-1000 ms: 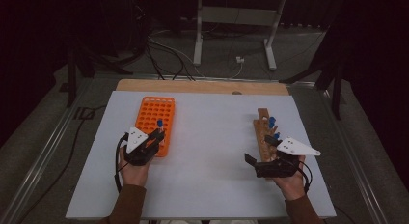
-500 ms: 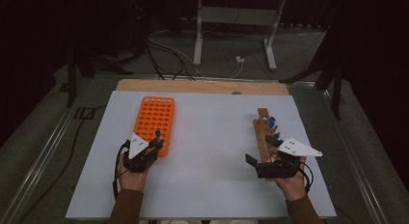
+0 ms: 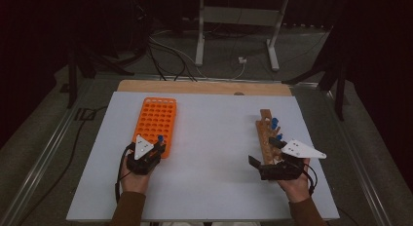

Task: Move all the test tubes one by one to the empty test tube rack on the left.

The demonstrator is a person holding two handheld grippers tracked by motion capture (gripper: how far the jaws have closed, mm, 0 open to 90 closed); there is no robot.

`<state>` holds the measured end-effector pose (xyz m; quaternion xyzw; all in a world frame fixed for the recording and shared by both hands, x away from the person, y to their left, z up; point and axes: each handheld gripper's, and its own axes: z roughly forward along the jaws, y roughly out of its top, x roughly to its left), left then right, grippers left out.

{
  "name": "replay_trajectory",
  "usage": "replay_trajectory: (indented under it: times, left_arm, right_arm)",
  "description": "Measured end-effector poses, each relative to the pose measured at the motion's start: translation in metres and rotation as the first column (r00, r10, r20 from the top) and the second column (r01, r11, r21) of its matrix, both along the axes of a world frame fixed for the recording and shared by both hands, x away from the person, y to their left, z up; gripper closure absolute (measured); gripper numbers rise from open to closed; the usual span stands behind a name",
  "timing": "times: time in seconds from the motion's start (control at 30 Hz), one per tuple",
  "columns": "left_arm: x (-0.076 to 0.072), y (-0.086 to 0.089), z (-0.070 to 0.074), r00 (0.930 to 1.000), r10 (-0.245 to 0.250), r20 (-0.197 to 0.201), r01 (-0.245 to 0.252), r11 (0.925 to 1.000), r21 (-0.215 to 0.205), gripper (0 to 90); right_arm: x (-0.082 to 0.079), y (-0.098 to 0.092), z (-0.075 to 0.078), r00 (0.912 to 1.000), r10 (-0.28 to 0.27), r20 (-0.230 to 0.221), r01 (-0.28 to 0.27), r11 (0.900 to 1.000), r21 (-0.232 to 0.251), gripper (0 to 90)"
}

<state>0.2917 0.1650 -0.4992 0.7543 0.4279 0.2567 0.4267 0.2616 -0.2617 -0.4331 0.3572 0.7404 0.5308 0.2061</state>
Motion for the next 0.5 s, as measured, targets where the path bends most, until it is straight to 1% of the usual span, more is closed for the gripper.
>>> replay_trajectory:
  times: [0.23,0.4,0.5]
  left_arm:
    - [-0.0004,0.0002,-0.0011,0.9999,0.002,-0.010,-0.002,1.0000,-0.005,78.3]
    - [-0.0007,-0.0005,-0.0013,0.9998,0.005,-0.017,-0.005,1.0000,0.000,78.3]
    - [-0.0007,0.0002,-0.0010,0.9997,0.009,-0.021,-0.009,0.9999,-0.011,76.6]
  right_arm:
    - [0.0002,-0.0017,-0.0006,1.0000,-0.003,0.000,0.003,1.000,0.002,0.0]
    - [-0.0004,-0.0018,-0.0008,1.0000,-0.004,-0.003,0.004,1.000,0.003,0.0]
    - [-0.0007,-0.0013,-0.0007,1.0000,-0.006,0.001,0.006,1.000,-0.007,0.0]
